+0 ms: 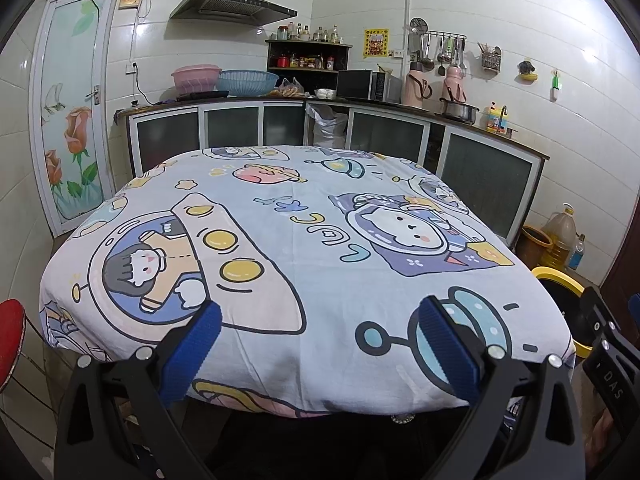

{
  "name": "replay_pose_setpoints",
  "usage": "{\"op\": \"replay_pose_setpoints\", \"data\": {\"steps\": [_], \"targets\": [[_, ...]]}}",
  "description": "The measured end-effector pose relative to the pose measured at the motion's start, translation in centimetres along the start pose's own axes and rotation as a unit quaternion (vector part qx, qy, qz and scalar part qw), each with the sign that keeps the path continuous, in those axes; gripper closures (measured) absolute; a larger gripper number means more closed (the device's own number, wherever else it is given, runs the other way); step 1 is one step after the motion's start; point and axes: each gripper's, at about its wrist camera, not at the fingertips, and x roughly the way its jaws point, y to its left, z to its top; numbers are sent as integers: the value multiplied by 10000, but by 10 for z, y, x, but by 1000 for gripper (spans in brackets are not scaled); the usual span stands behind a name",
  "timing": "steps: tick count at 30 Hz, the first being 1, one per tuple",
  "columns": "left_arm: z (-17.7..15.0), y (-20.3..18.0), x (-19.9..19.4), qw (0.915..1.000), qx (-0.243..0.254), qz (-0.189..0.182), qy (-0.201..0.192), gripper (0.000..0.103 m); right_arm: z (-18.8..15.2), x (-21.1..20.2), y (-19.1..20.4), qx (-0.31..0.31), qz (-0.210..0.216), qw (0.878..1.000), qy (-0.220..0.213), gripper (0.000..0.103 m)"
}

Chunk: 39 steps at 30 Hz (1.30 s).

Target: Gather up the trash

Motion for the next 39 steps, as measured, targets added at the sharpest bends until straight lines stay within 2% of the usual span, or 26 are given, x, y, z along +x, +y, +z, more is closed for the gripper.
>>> {"op": "replay_pose_setpoints", "data": {"steps": [39], "targets": [[-5, -3, 6, 9999, 21, -118, 98, 8, -5, 1, 2, 42, -53, 10000, 53, 8]]}}
